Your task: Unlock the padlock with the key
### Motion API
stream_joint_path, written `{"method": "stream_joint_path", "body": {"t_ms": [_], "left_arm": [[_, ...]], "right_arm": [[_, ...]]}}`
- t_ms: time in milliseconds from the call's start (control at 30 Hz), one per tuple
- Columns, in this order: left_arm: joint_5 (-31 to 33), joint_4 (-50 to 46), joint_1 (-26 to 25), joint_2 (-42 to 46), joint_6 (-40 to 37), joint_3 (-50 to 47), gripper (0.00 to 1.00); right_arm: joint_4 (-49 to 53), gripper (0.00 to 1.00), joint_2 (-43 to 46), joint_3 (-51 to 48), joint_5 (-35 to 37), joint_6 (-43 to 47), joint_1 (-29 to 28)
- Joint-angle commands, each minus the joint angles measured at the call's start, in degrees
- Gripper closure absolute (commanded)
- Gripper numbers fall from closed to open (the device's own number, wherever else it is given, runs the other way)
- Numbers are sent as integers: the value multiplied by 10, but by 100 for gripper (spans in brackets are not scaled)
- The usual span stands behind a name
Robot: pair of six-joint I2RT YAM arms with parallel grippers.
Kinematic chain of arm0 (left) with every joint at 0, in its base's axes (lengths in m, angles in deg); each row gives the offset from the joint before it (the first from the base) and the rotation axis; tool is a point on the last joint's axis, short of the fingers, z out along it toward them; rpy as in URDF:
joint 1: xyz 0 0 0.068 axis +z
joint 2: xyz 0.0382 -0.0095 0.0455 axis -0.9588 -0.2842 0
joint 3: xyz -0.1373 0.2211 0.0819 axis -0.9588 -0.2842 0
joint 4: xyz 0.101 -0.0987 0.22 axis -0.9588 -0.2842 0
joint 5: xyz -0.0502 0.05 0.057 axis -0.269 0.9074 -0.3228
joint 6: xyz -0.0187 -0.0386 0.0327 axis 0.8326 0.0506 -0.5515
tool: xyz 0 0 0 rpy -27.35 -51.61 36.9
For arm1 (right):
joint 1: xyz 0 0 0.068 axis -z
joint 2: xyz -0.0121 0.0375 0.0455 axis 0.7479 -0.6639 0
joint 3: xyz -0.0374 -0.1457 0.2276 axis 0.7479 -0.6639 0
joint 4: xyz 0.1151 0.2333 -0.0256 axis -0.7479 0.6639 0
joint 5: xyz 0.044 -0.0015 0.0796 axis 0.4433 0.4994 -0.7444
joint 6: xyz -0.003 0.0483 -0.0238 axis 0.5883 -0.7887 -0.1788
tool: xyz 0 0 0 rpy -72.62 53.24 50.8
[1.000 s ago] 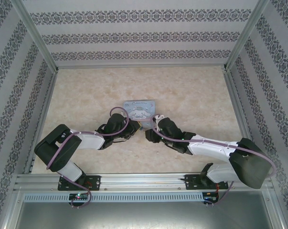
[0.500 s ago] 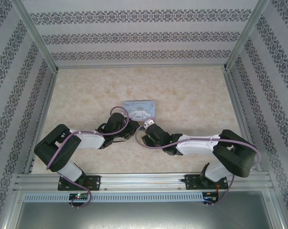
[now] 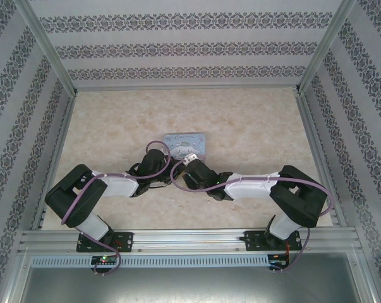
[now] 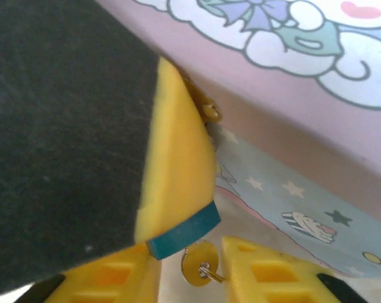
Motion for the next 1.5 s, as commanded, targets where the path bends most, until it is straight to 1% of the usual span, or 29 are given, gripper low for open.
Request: {"method": "stream_joint_path", "body": {"t_ms": [0, 167, 300, 400, 467, 500, 533, 767, 1000, 1067, 1100, 1133, 1167, 1267, 1333, 1467], "left_arm": [[-15, -1, 6, 20, -7, 11, 100], [-16, -1, 7, 18, -7, 10, 100], [-15, -1, 6, 18, -7, 12, 100], [-13, -3, 6, 17, -9, 12, 100], [-13, -4, 6, 15, -8, 12, 100], [-13, -3, 6, 14, -9, 12, 100], [-12, -3, 6, 14, -9, 13, 100], [-13, -6, 6, 15, -12, 13, 100], [-13, -12, 6, 16, -20, 14, 100], [-14, -33, 7, 18, -33, 19, 99], [-14, -44, 7, 19, -41, 21, 93], [-13, -59, 6, 21, -52, 25, 86], [-12, -75, 6, 25, -62, 28, 76], [-8, -102, 6, 34, -83, 29, 56], [-9, -111, 7, 41, -90, 26, 47], [-4, -123, 6, 60, -98, 19, 38]], "right_arm": [[-7, 77, -6, 17, 9, 4, 8], [-13, 100, 5, 13, -29, -1, 20], [-32, 100, 25, -2, -79, -13, 31], [-59, 100, 42, -22, -139, -34, 53], [-70, 76, 57, -32, -173, -47, 65], [-72, 68, 67, -39, -178, -52, 69], [-75, 66, 78, -46, -181, -59, 74], [-83, 63, 149, -89, -197, -99, 115], [-79, 61, 161, -95, -209, -116, 128], [-91, 55, 152, -93, -223, -130, 130], [-96, 51, 147, -92, -230, -136, 129], [-104, 45, 142, -93, -237, -145, 129], [-111, 42, 136, -93, -242, -153, 130], [-132, 39, 123, -99, -249, -176, 129], [-148, 37, 117, -104, -253, -192, 128], [-176, 36, 109, -117, -258, -218, 124]]}}
